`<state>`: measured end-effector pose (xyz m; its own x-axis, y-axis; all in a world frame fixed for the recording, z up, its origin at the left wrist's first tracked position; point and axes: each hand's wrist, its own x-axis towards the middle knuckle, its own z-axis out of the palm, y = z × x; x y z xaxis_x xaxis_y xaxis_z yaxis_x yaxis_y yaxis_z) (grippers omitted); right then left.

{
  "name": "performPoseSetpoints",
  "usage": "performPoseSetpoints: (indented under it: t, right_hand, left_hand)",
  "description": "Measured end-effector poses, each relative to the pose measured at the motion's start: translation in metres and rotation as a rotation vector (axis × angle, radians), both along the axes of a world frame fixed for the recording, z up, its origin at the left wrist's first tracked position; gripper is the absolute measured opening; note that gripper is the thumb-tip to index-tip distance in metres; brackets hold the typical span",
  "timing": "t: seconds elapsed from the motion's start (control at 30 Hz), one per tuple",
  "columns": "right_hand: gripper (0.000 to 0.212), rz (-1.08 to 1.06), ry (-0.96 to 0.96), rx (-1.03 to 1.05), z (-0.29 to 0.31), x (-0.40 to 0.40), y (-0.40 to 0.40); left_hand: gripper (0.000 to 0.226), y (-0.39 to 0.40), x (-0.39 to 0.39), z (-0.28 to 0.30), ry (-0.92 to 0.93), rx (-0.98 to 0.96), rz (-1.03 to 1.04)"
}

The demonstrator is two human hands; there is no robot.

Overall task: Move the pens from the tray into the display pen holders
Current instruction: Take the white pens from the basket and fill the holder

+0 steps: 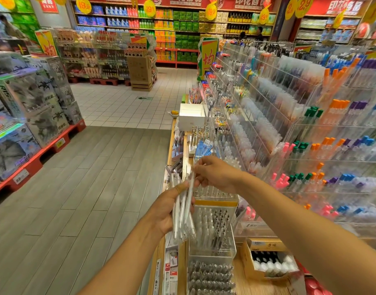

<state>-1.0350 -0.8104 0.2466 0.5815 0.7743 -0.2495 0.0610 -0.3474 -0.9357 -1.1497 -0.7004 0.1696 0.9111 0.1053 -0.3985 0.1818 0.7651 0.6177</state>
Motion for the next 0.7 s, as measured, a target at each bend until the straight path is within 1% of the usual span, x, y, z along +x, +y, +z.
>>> performPoseSetpoints:
  t: [0.03,0.07,0.13,0.2,0.27,0.37,0.43,0.57,0.63,0.7]
  right_hand:
    - [0.012,-0.033,0.005,0.052,0.005,0.003,-0.002]
    - [0.012,-0.071,-0.033,0.093,0.010,0.008,-0.004]
    - [0.012,-0.146,-0.240,0.120,0.017,0.017,-0.007]
    - [0.012,-0.182,-0.488,0.096,0.021,0.024,-0.008]
    - [0.013,-0.159,-0.664,0.059,0.019,0.026,-0.007]
    - [0.011,-0.099,-0.811,0.011,0.007,0.024,-0.008]
    - [0.011,-0.072,-0.876,-0.006,0.001,0.024,-0.007]
    - [0.010,-0.030,-0.875,-0.037,-0.006,0.026,-0.005]
    - [0.009,-0.019,-0.877,-0.064,-0.008,0.028,-0.003]
    - [0.009,0.001,-0.932,-0.128,-0.011,0.029,-0.001]
  left_hand:
    - [0.029,0.001,0.001,0.000,0.025,-0.007,0.034]
    - [0.026,0.002,0.001,0.000,0.055,-0.012,0.064]
    - [0.016,0.004,0.001,-0.001,0.104,-0.052,0.097]
    - [0.016,0.006,0.000,-0.006,0.155,-0.075,0.112]
    - [0.021,0.006,-0.001,-0.010,0.189,-0.057,0.116]
    - [0.021,0.005,-0.001,-0.013,0.204,-0.044,0.119]
    - [0.020,0.005,-0.001,-0.013,0.211,-0.039,0.115]
    - [0.020,0.008,-0.002,-0.012,0.221,-0.028,0.109]
    - [0.017,0.009,-0.003,-0.013,0.238,-0.004,0.122]
    - [0.012,0.010,-0.003,-0.014,0.254,0.016,0.142]
